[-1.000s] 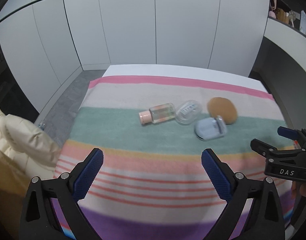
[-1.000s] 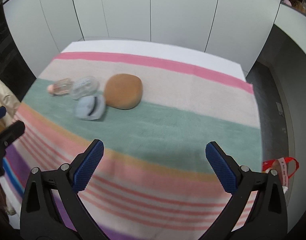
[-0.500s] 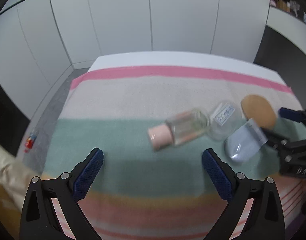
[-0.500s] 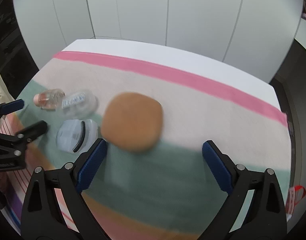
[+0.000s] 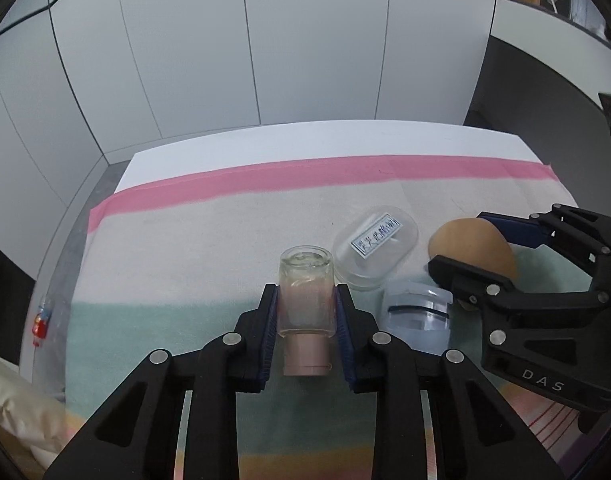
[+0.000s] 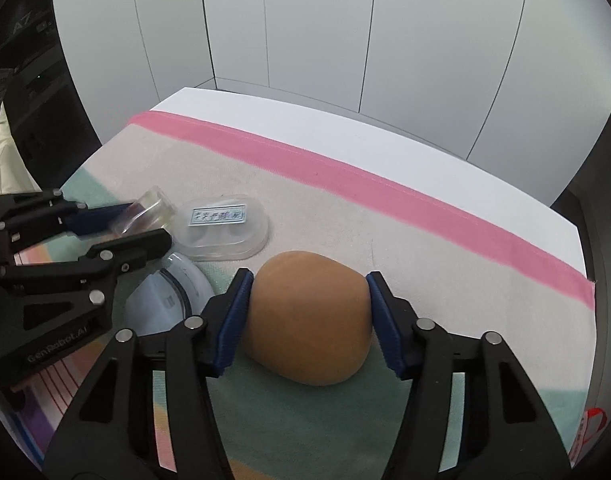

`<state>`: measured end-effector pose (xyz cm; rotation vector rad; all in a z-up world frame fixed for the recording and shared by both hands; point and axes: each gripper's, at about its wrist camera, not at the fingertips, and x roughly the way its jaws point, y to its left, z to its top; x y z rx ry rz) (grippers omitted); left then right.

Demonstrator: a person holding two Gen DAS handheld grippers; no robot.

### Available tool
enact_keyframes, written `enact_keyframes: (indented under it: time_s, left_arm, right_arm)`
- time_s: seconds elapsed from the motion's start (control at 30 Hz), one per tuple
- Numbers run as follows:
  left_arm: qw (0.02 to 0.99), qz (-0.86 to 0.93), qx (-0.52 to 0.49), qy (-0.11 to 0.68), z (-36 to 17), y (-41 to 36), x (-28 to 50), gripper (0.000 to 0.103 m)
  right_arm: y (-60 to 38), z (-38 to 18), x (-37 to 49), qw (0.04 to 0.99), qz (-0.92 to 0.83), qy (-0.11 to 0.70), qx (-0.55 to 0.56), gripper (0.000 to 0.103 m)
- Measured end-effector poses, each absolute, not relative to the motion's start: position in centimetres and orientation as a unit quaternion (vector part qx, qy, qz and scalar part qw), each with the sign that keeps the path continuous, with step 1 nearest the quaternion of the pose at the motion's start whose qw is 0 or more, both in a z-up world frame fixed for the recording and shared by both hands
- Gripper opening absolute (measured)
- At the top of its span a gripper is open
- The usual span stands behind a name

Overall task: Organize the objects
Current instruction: 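Grasp the glass bottle with the left tool while the right tool grasps the beige sponge, then carry the glass bottle with the left tool while the right tool carries the sponge toward the box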

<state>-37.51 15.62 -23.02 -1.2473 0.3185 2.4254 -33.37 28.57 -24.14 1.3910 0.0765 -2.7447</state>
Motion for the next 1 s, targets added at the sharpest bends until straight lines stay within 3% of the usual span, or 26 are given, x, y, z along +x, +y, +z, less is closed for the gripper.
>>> enact_keyframes:
  time_s: [0.37, 1.0]
  left_arm:
    - [0.179, 0.865, -0.463, 0.075, -19.9, 14.6, -33.8, 0.027]
    - [0.185, 0.883, -0.43, 0.027, -5.7, 12.2, -23.2, 0.027]
  right_arm:
    - [28.5, -21.3, -31.0, 0.029, -0.884, 0.008, 0.466, 0.054]
    - [28.1, -8.0, -19.9, 0.01, -0.896, -0.021, 0.443, 0.054]
